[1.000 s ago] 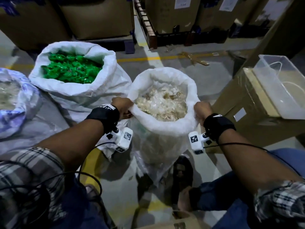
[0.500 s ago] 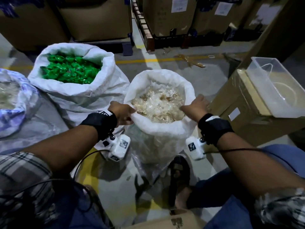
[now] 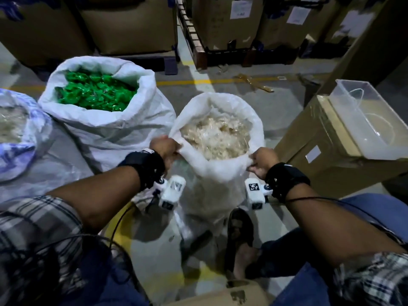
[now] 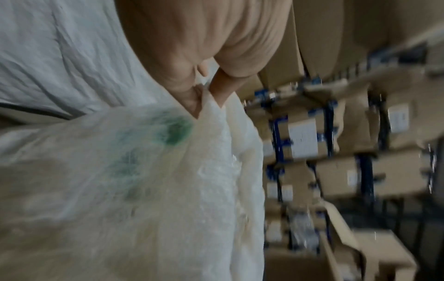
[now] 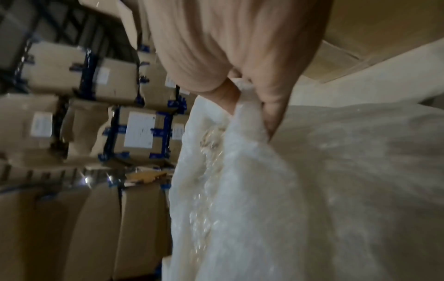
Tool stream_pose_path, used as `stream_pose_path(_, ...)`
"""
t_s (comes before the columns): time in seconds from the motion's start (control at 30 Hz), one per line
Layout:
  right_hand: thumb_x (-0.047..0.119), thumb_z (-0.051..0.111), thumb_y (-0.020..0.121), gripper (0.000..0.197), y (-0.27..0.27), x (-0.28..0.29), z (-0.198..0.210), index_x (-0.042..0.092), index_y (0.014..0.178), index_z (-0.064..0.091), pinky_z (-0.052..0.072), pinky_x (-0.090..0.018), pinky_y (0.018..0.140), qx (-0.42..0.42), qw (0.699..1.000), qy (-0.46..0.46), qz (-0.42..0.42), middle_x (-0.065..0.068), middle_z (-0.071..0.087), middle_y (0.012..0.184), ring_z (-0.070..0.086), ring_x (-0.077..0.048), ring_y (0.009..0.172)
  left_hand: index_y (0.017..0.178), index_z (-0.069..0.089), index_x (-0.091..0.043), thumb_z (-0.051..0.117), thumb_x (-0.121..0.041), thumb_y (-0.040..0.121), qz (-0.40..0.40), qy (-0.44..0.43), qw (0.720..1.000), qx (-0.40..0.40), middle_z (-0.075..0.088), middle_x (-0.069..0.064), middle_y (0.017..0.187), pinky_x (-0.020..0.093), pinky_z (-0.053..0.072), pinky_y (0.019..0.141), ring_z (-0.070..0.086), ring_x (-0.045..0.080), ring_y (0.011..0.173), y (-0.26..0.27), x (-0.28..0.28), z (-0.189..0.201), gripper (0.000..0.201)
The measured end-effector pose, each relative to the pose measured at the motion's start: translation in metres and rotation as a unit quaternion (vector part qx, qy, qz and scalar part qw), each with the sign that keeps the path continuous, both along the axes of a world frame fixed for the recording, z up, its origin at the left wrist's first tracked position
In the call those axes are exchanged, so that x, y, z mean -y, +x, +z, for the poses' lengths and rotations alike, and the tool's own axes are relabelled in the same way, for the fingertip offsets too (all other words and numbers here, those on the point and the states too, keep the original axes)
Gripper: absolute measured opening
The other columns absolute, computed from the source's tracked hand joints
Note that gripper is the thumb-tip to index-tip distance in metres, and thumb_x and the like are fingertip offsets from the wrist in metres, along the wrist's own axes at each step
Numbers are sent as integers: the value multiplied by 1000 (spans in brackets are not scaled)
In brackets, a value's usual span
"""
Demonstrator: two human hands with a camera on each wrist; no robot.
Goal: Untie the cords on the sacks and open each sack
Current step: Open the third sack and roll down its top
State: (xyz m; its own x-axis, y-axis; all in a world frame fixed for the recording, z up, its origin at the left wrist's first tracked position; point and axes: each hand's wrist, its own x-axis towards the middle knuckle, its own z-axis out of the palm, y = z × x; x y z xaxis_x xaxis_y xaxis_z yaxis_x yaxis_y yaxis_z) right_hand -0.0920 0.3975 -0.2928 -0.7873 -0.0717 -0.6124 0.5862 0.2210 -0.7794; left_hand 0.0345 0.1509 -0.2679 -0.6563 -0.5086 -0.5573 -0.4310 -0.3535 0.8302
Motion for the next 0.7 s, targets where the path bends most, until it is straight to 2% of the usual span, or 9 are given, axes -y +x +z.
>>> stream_pose_path(0.13, -14, 34, 95, 49, -17, 2, 19, -8, 142, 41, 54, -47, 72, 2, 973, -183, -140, -27, 52, 129, 61, -37, 103, 93, 54, -13, 37, 8, 101, 57, 63, 994, -71, 57, 12, 107, 35, 51, 98, 59, 22, 100, -14, 48, 23, 29)
stream_pose_path(0.23, -17, 31, 93, 55, -31, -2, 17, -3, 145, 42, 50, -54, 93, -8, 961, -230, -151, -29, 52, 133, 55, -41, 119, 130, 51, 3, 26, 6, 104, 104, 191, 975, -42, 59, 22, 121, 37, 31, 119, 56, 30, 126, -15, 68, 22, 36)
stream_pose_path(0.3, -18, 31, 91, 52, -31, -5, 12, 1, 135, 51, 50, -53, 93, -27, 962, -227, -147, -23, 58, 122, 57, -37, 111, 109, 57, 5, 23, 4, 103, 87, 195, 977, 1, 63, 23, 98, 39, 35, 114, 63, 34, 102, -8, 61, 19, 35)
stream_pose_path(0.37, -14, 36, 89, 41, -30, -4, 4, 8, 116, 58, 54, -49, 79, -35, 972, -198, -126, -18, 61, 107, 60, -33, 95, 90, 54, 1, 25, 4, 99, 63, 190, 979, 31, 60, 19, 89, 37, 54, 93, 59, 30, 80, -4, 49, 12, 30)
stream_pose_path(0.43, -5, 50, 85, 33, -28, -4, -5, 12, 111, 60, 56, -45, 76, -74, 992, -74, -62, -16, 63, 104, 63, -34, 92, 89, 51, -4, 36, 0, 96, -10, 84, 992, 94, 57, 18, 100, 43, 58, 75, 59, 28, 76, -4, 38, 2, 17)
stream_pose_path(0.47, 1, 57, 83, 33, -27, -4, -8, 12, 113, 60, 57, -46, 80, -116, 993, 27, -12, -16, 64, 107, 64, -35, 96, 94, 53, -5, 46, -6, 95, -53, -7, 989, 135, 57, 20, 106, 43, 58, 75, 61, 29, 77, -6, 35, -2, 6)
stream_pose_path(0.57, 25, 60, 79, 53, -19, -2, -13, 15, 130, 53, 56, -50, 90, -162, 926, 305, 155, -18, 60, 123, 58, -40, 114, 139, 37, -3, 69, -29, 86, -100, -191, 957, 196, 58, 20, 122, 52, 60, 82, 66, 38, 100, -12, 31, -5, 67)
stream_pose_path(0.63, 32, 61, 79, 60, -11, 1, -15, 16, 135, 44, 59, -49, 81, -127, 906, 341, 214, -18, 55, 126, 58, -41, 113, 146, 27, -1, 73, -34, 84, -117, -241, 944, 193, 58, 21, 129, 54, 58, 88, 63, 40, 112, -17, 30, -5, 84)
stream_pose_path(0.7, 24, 59, 83, 51, -10, 3, -18, 12, 130, 45, 59, -50, 78, -123, 923, 301, 207, -17, 57, 124, 61, -41, 108, 139, 43, 1, 72, -24, 88, -171, -311, 915, 190, 62, 22, 128, 51, 57, 92, 64, 39, 114, -21, 29, -6, 64)
